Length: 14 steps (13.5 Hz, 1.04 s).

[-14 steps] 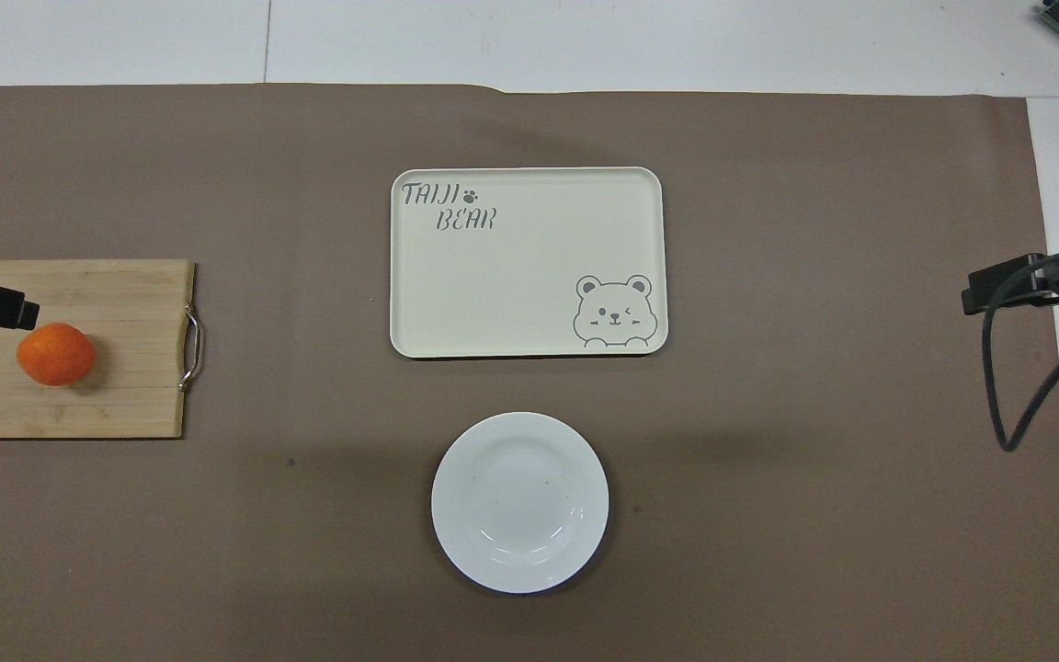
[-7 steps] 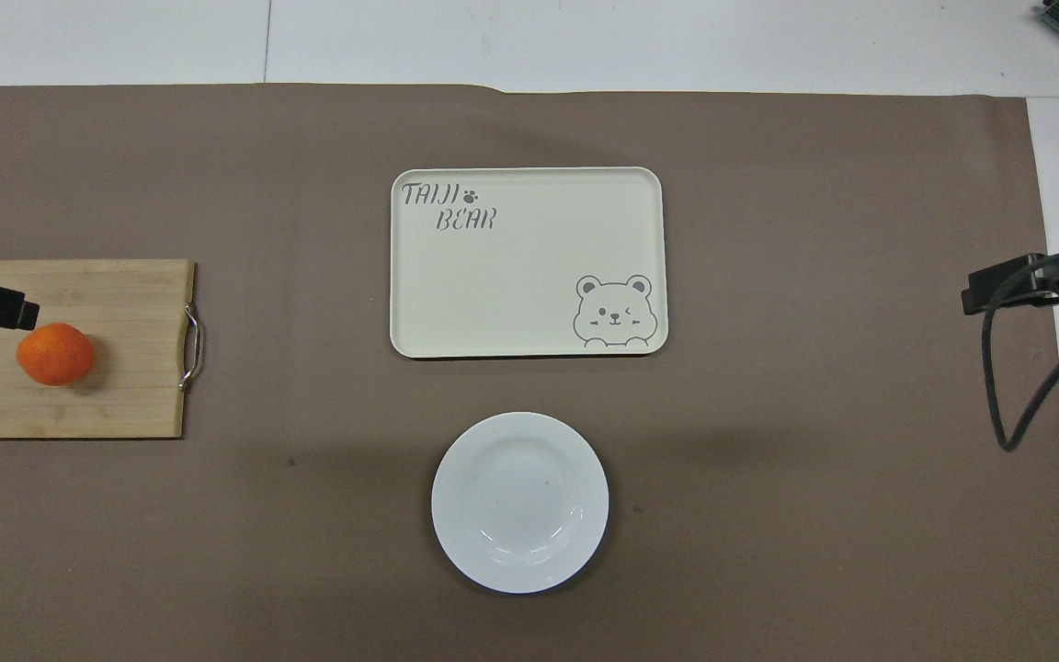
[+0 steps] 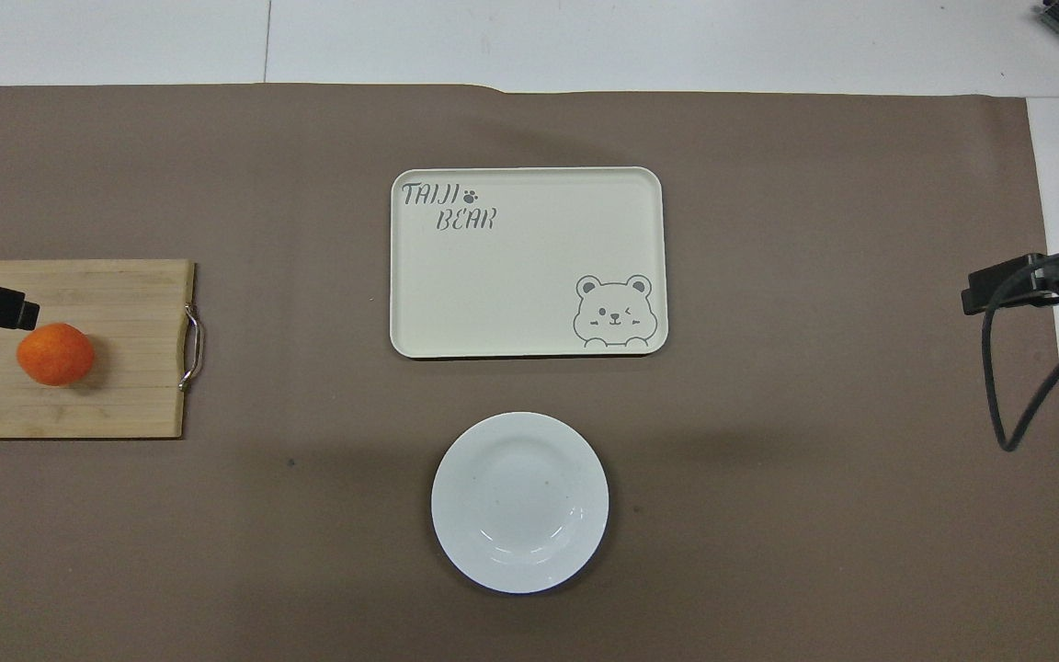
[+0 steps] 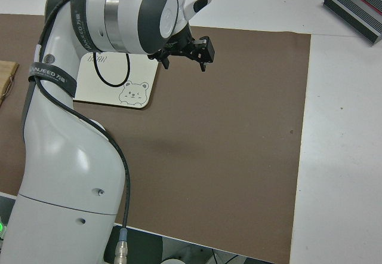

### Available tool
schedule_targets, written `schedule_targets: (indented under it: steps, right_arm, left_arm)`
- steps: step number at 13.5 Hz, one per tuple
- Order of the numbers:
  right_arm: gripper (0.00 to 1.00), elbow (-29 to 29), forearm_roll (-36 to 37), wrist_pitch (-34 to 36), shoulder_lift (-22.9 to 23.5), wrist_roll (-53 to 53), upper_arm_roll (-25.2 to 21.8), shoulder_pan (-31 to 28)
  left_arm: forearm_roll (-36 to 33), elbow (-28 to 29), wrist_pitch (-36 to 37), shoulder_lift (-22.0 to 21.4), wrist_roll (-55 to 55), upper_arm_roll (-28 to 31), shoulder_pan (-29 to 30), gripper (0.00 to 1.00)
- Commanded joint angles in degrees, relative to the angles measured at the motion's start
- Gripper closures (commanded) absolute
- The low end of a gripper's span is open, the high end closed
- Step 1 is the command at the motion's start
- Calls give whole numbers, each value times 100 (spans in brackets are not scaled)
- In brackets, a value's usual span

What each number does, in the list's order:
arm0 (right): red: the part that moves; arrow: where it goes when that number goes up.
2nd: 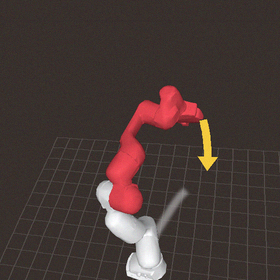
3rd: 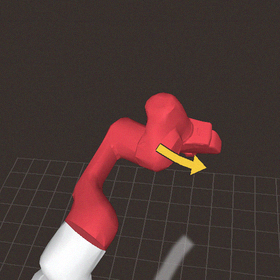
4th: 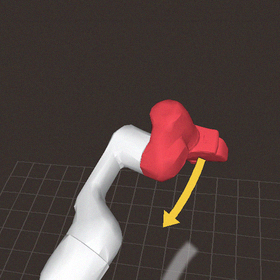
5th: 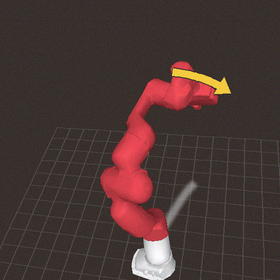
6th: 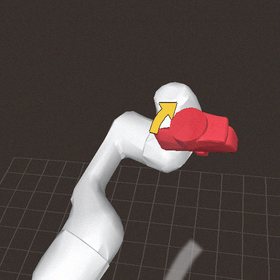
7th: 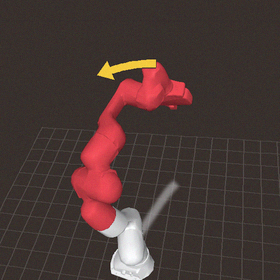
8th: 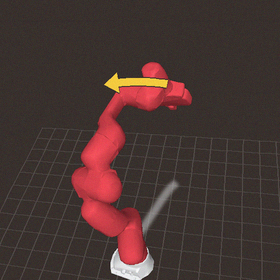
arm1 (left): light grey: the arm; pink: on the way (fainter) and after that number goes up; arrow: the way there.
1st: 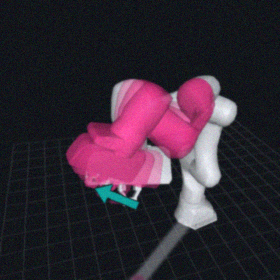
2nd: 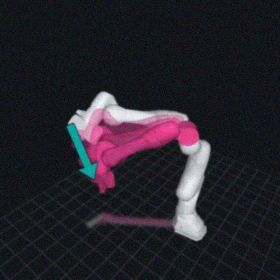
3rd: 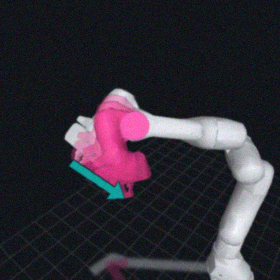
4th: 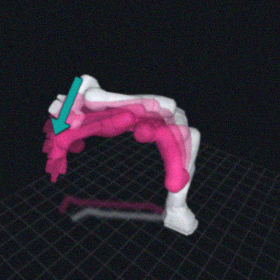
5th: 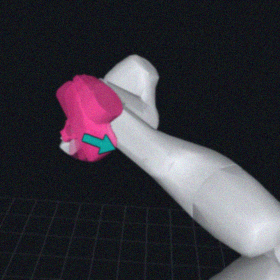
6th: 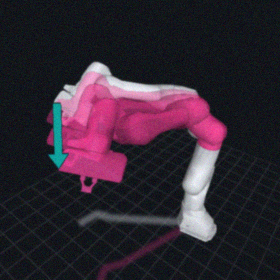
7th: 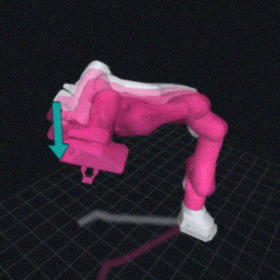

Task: Place orange and plate with both arms

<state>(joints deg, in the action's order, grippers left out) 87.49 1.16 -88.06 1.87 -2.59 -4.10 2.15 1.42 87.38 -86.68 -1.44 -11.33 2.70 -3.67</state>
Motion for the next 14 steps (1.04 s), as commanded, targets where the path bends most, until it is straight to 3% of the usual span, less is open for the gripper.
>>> schedule_targets:
  steps: [1,14]
  right_arm:
    - [0,119,7,-27,-99,-137,58,-65]
    - [0,111,7,-27,-99,-119,50,-65]
  left_arm:
    - [-10,7,82,-23,61,56,-90,0]
    - [-10,16,117,-58,-10,56,-81,0]
